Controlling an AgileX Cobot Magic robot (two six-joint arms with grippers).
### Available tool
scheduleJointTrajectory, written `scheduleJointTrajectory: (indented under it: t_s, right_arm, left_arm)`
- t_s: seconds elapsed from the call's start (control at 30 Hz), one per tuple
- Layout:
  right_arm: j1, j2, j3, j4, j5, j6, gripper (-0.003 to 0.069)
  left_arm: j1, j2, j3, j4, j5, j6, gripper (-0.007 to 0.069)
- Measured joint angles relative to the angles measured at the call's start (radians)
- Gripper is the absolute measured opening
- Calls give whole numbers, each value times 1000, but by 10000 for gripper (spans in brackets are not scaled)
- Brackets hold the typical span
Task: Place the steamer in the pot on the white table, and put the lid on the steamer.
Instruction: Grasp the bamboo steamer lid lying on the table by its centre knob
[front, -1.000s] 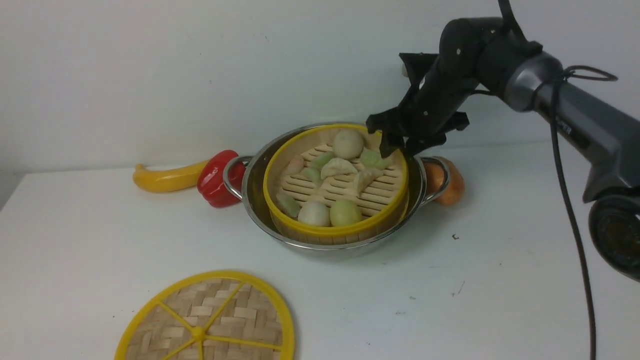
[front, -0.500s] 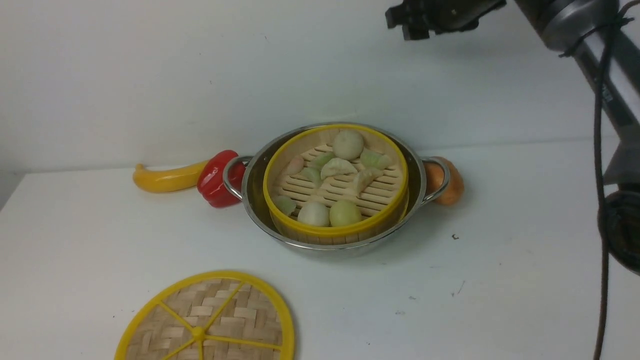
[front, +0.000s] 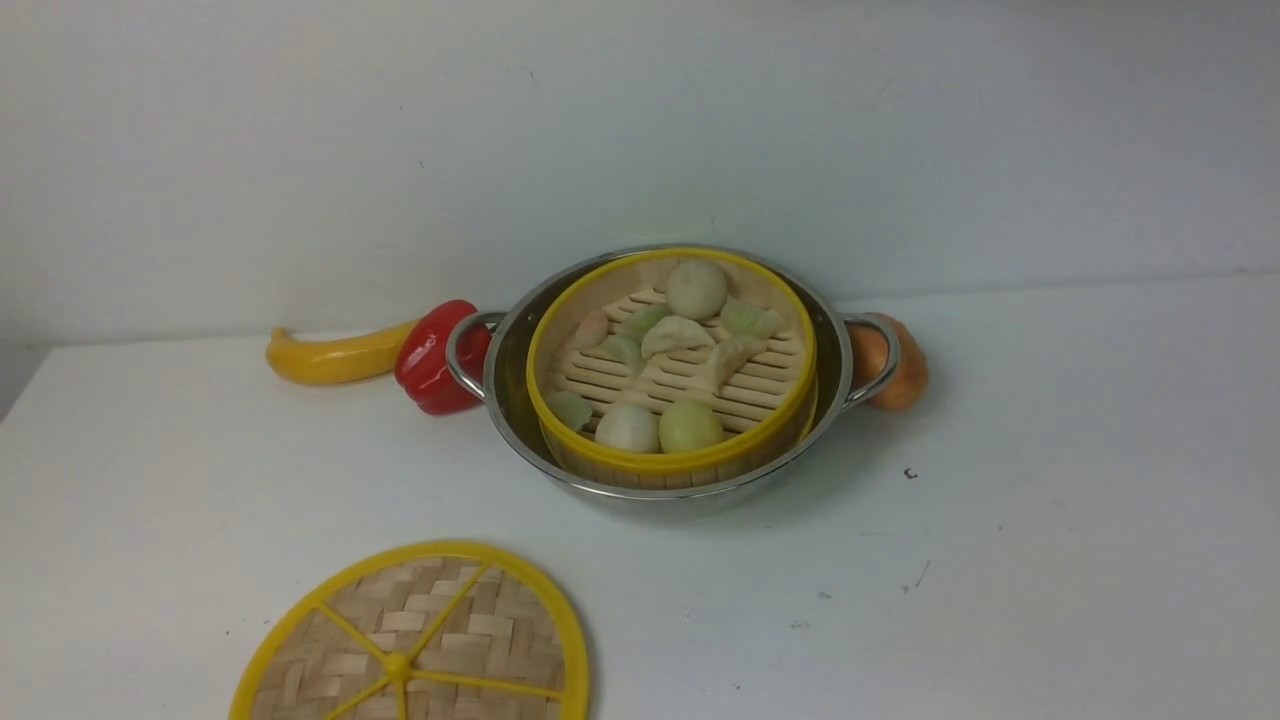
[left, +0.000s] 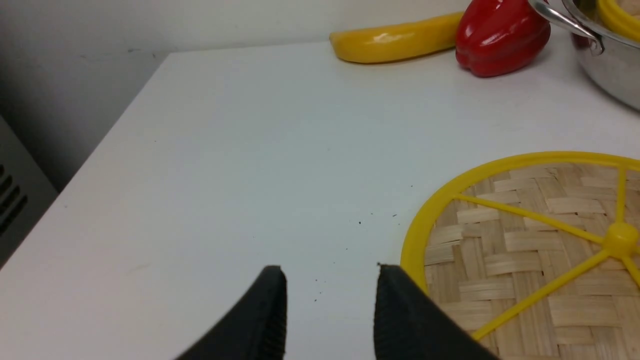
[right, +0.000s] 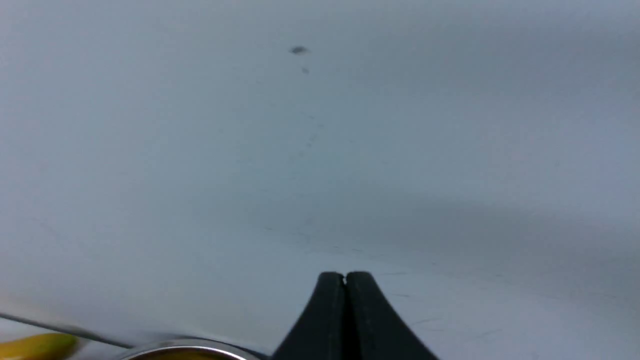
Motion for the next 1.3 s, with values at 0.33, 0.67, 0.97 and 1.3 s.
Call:
scheduleJointTrajectory:
  t_s: [0.33, 0.67, 0.97, 1.3]
  right_arm:
    - [0, -34, 0, 478, 0, 37, 1]
    - [-4, -34, 8, 582, 1, -213, 29]
    - [25, -308, 510, 309, -8, -306, 72]
    - [-129, -1062, 1683, 192, -468, -249, 121]
  left_arm:
    - [0, 0, 0, 0, 0, 0, 241]
    - [0, 0, 0, 0, 0, 0, 241]
    - [0, 0, 0, 0, 0, 0, 241]
    - [0, 0, 0, 0, 0, 0, 241]
